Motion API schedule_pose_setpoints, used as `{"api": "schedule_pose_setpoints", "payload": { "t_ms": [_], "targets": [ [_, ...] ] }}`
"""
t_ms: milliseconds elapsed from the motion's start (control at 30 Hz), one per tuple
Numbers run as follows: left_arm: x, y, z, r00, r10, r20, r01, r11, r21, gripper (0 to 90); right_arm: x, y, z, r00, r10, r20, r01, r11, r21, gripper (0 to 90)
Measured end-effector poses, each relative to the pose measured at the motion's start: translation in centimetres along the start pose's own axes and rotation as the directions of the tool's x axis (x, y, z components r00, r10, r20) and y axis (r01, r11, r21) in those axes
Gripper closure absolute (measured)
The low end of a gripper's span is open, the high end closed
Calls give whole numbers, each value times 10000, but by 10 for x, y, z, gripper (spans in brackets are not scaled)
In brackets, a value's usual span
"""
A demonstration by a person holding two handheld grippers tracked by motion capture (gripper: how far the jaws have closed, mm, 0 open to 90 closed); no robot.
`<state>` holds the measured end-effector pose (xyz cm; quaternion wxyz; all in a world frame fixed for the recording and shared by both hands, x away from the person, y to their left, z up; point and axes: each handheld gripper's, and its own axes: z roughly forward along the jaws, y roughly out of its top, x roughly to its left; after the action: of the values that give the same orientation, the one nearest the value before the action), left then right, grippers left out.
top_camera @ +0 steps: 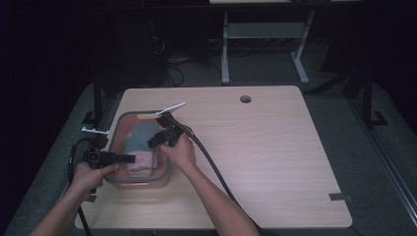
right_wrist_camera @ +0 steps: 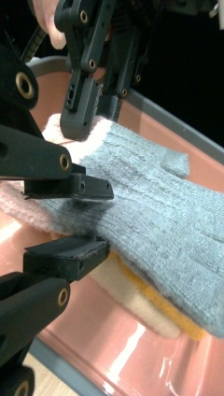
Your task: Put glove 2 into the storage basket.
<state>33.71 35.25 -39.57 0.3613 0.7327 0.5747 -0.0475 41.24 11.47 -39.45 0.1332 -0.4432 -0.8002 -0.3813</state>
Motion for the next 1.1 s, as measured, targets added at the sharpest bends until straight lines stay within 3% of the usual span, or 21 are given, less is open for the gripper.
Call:
{"api": "schedule_pose_setpoints", "payload": {
  "t_ms": [333, 467, 600, 967, 1100],
  "targets": [
    [-2, 4, 6, 9983, 413, -405, -403, 9989, 249, 648, -3, 3, -8, 9997, 111, 208, -108, 9998, -142, 634],
    [-4, 6, 6, 9978, 398, -522, -387, 9990, 231, 604, -1, 3, -14, 9998, -157, 149, 159, 9997, -168, 620],
    [-3, 7, 4, 9988, 317, -373, -312, 9994, 125, 543, 1, 3, -20, 9998, -186, 29, 186, 9994, -305, 622],
    [-9, 15, -11, 9997, 246, -34, -247, 9986, -472, 531, -4, 0, -33, 9985, -42, -550, 9, 9983, -588, 600],
    [-15, 19, -17, 9988, 487, -61, -489, 9973, -549, 531, -7, 0, -39, 9975, 80, -706, -129, 9976, -683, 596]
  ]
}}
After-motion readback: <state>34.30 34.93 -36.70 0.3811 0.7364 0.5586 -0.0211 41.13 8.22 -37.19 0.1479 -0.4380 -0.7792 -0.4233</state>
